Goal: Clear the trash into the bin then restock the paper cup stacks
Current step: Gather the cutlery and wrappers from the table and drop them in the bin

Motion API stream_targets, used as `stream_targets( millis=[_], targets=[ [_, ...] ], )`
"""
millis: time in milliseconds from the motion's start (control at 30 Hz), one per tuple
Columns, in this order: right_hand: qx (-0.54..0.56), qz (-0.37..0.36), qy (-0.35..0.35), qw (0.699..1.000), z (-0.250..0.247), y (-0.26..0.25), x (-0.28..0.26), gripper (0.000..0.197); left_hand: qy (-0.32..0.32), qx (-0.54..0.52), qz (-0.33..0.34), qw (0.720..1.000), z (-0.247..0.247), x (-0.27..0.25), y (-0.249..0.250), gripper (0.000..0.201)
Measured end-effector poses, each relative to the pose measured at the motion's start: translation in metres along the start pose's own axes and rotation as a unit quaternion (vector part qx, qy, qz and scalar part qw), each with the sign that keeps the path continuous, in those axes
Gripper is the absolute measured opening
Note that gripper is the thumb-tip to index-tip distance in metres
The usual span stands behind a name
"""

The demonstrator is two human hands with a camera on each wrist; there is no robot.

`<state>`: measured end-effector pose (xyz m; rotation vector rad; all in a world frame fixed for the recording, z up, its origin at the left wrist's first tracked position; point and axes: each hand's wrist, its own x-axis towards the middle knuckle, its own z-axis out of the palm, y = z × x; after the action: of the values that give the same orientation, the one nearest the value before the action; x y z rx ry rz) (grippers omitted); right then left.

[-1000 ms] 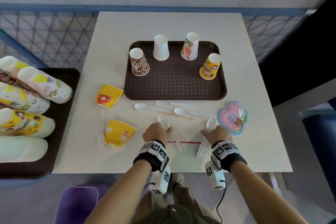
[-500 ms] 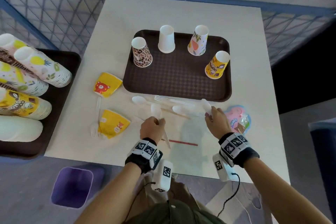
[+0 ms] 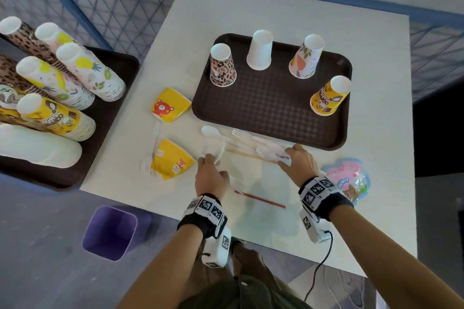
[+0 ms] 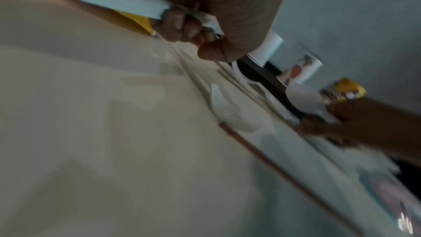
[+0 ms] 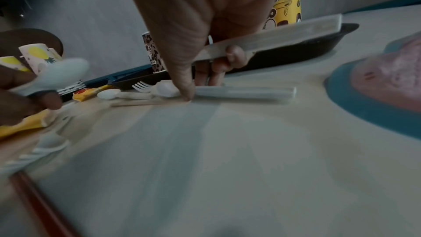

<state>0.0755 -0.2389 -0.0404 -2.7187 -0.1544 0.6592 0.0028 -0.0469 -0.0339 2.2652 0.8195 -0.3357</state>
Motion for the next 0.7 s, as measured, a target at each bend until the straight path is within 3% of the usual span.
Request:
stream_targets(
  millis=[100, 167, 333, 467, 600, 700],
  targets=[
    [0.018, 0.007, 0.018, 1.000, -0.001, -0.002, -0.002, 0.031, -0.071, 0.156, 0.148, 0.974, 0.001, -0.002, -0.010, 0.041],
    [0.039, 0.017, 0.030, 0.999, -0.002, -0.003, -0.005, 0.033, -0.092, 0.219, 0.201, 0.950, 0.001, 0.000, -0.020, 0.039],
    [0.046, -0.015, 0.073, 0.996, -0.005, -0.007, -0.005, 0.028, -0.099, 0.227, 0.290, 0.925, -0.003, 0.011, -0.030, 0.030],
    [0.030, -0.039, 0.053, 0.997, -0.007, -0.017, 0.007, 0.025, -0.027, 0.111, 0.282, 0.953, -0.019, 0.015, -0.012, 0.026],
    [-0.009, -0.034, 0.022, 0.999, -0.008, -0.031, 0.018, 0.032, 0.061, 0.022, 0.188, 0.980, -0.034, 0.021, 0.011, 0.025],
    [-0.027, -0.034, 0.001, 0.999, -0.008, -0.039, 0.022, 0.037, 0.066, -0.008, 0.135, 0.989, -0.034, 0.033, 0.016, 0.026]
  ],
)
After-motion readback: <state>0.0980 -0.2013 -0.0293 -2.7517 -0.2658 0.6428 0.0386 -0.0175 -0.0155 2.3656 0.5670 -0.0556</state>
